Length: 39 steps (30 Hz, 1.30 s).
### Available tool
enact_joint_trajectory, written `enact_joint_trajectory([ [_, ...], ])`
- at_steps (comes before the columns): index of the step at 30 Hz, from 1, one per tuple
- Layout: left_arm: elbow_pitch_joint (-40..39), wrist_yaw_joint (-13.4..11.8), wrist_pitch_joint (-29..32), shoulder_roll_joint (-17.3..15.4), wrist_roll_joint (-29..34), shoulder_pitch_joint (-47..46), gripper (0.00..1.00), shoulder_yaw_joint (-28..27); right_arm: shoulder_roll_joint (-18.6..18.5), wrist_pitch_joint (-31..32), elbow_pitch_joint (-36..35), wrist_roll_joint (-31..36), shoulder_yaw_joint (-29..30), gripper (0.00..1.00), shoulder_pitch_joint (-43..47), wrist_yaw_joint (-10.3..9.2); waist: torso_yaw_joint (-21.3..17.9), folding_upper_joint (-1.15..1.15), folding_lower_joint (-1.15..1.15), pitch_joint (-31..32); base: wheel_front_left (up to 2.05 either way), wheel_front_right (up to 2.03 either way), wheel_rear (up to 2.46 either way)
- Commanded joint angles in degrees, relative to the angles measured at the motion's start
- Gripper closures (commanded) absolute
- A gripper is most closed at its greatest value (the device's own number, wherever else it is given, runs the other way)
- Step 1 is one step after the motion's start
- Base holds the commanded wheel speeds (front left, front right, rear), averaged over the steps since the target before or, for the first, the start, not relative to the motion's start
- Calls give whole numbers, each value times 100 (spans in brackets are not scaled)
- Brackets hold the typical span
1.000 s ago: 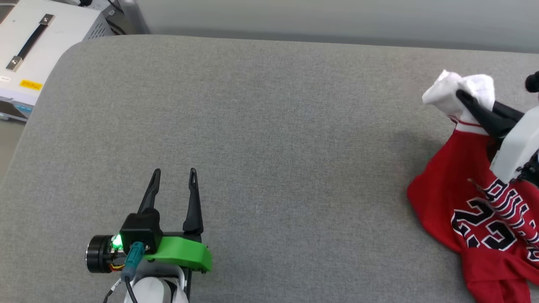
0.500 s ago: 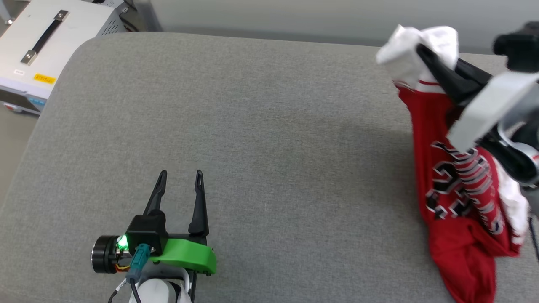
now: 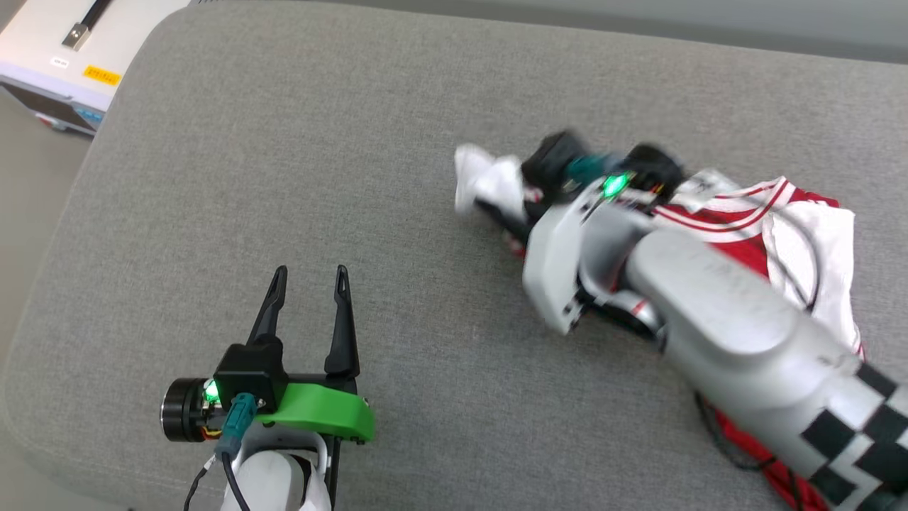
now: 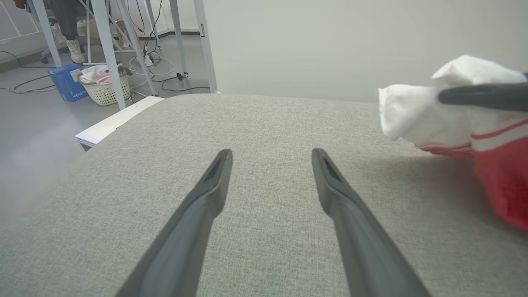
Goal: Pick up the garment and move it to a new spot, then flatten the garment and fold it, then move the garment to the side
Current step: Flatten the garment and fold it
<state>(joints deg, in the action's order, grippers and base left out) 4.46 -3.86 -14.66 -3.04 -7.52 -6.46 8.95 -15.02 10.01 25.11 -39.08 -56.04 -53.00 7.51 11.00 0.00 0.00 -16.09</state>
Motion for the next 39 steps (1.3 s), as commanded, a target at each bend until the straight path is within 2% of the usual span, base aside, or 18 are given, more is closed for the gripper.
enact_joint_trajectory([
  [1,-17,-42,-34,16,-53,-108,0,15,124,-58,246,-13,-270,100,-40,-2,94,0,0,-131,0,0,0],
  [7,17,-79,-34,16,-92,-195,0,57,498,-106,1161,-382,-1346,100,81,-2,124,0,0,-221,0,0,0],
  [11,37,-84,-34,16,-80,-219,0,31,545,205,1445,-667,-1650,100,209,-2,86,0,0,-210,0,0,0],
  [12,44,-86,-34,16,-73,-220,0,21,542,219,1476,-729,-1676,91,226,-2,66,0,0,-193,0,0,0],
  [13,48,-88,-34,16,-65,-215,0,7,539,190,1485,-773,-1692,64,228,-2,37,0,0,-170,0,0,0],
  [14,52,-85,-34,16,-58,-209,0,-1,533,123,1482,-797,-1700,19,217,-2,17,0,0,-152,0,0,0],
  [15,60,-80,-34,16,-47,-199,0,-12,527,7,1468,-819,-1708,0,199,-2,-11,0,0,-115,0,0,0],
  [22,44,-66,-34,16,40,-66,0,-97,310,-1168,1029,-834,-1721,0,120,-2,-172,0,0,184,0,0,0],
  [25,9,-54,-34,16,95,37,0,-153,59,-1654,763,-822,-1615,0,157,-2,-258,0,0,332,0,0,0],
  [29,-44,-38,-34,16,161,159,0,-242,-388,-2107,532,-709,-1093,0,268,-2,-373,0,0,491,0,0,0],
  [34,-135,-16,-34,16,233,313,0,-332,-1049,-2271,253,-356,-157,0,574,-2,-520,0,0,644,0,0,0],
  [39,-203,27,-34,16,302,417,0,-374,-1657,-1904,-224,-92,628,0,972,-2,-626,0,0,755,0,0,0],
])
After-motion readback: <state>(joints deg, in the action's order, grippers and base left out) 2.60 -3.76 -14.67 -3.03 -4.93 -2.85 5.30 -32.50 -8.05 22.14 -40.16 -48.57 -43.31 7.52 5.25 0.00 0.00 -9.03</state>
